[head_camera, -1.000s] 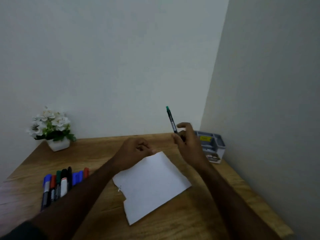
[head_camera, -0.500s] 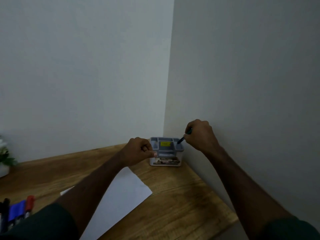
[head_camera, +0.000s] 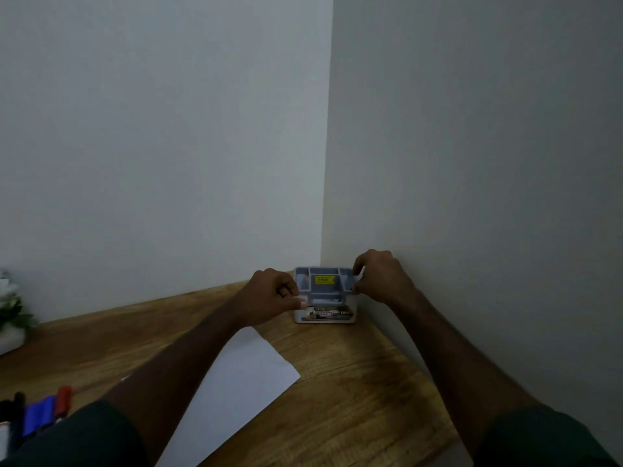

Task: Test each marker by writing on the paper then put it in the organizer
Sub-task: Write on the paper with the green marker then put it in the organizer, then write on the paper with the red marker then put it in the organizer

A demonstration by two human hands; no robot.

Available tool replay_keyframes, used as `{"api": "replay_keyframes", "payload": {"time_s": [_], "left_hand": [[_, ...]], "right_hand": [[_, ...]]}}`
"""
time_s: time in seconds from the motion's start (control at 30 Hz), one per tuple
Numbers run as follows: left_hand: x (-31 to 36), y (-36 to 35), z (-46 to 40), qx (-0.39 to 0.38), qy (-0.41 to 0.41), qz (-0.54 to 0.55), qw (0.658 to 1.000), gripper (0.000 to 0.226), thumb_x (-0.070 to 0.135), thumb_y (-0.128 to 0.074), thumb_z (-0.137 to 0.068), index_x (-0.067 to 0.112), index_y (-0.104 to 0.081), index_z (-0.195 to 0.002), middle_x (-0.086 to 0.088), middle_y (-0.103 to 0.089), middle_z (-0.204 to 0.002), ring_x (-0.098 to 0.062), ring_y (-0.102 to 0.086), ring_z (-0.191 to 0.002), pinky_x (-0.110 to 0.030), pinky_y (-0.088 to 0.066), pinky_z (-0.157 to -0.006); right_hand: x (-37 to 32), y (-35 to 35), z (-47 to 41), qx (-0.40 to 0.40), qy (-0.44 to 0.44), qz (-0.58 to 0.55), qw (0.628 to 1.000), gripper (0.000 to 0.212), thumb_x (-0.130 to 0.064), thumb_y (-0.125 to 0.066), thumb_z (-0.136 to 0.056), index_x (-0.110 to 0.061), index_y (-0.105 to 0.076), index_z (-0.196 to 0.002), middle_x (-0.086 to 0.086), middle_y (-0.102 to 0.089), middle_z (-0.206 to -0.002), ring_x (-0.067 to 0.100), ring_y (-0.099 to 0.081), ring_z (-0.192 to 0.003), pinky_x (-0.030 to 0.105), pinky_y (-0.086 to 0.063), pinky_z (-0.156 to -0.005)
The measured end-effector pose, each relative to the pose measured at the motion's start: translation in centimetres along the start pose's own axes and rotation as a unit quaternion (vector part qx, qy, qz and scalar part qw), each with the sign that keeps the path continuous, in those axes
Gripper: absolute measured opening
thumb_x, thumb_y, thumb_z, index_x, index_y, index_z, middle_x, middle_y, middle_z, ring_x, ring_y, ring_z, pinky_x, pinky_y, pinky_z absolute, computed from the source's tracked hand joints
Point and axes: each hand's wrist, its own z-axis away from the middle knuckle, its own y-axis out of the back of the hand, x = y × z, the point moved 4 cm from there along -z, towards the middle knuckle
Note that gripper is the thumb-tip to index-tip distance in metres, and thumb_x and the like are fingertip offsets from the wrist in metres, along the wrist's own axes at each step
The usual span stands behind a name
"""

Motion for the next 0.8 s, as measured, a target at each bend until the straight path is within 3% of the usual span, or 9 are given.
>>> {"api": "replay_keyframes", "payload": {"time_s": [0.13, 0.3, 0.47, 0.63, 0.8], "left_hand": [[-0.2, 1.2, 1.2, 0.018, 0.003, 0.022, 1.000, 0.019, 0.032, -0.079, -0.077, 0.018, -0.072, -0.087, 0.006, -0.069, -0.077, -0.004, -0.063, -0.070, -0.013, -0.046, -0.059], [-2.5, 4.3, 5.9, 0.056, 0.033, 0.016, 0.998, 0.012, 0.027, -0.079, -0.077, 0.017, -0.073, -0.080, 0.007, -0.070, -0.074, -0.001, -0.061, -0.067, -0.010, -0.043, -0.058], [-6.6, 9.5, 14.2, 0.082, 0.080, -0.032, 0.993, 0.006, 0.017, -0.077, -0.078, 0.014, -0.073, -0.075, 0.005, -0.070, -0.070, -0.003, -0.060, -0.061, -0.011, -0.042, -0.056], [-10.9, 14.6, 24.0, 0.126, 0.151, -0.066, 0.978, 0.004, 0.012, -0.076, -0.079, 0.015, -0.075, -0.076, 0.008, -0.070, -0.074, -0.002, -0.064, -0.073, -0.009, -0.042, -0.061], [-13.4, 16.8, 29.0, 0.138, 0.183, -0.092, 0.969, 0.009, 0.014, -0.071, -0.080, 0.022, -0.074, -0.078, 0.010, -0.071, -0.078, -0.003, -0.064, -0.075, -0.012, -0.044, -0.064]], "right_hand": [[-1.4, 1.6, 1.0, 0.044, 0.020, 0.010, 0.999, 0.031, -0.018, -0.082, -0.078, -0.014, -0.072, -0.107, 0.009, -0.057, -0.115, 0.024, -0.060, -0.104, 0.025, -0.044, -0.074], [-8.7, -0.2, 3.6, 0.058, 0.107, -0.037, 0.992, 0.019, -0.018, -0.075, -0.083, -0.016, -0.073, -0.102, -0.001, -0.055, -0.101, 0.014, -0.056, -0.090, 0.020, -0.039, -0.065], [-19.6, -6.1, 7.7, -0.010, 0.225, -0.120, 0.967, 0.011, -0.021, -0.073, -0.082, -0.017, -0.074, -0.092, 0.001, -0.071, -0.094, 0.016, -0.062, -0.088, 0.023, -0.041, -0.073], [-29.2, -11.3, 11.7, -0.098, 0.321, -0.151, 0.930, 0.014, -0.029, -0.071, -0.088, -0.016, -0.073, -0.093, -0.001, -0.072, -0.097, 0.012, -0.063, -0.093, 0.021, -0.037, -0.077], [-34.3, -14.6, 13.8, -0.181, 0.332, -0.134, 0.916, 0.018, -0.028, -0.067, -0.089, -0.011, -0.073, -0.089, 0.005, -0.071, -0.093, 0.018, -0.065, -0.087, 0.026, -0.046, -0.072]]}}
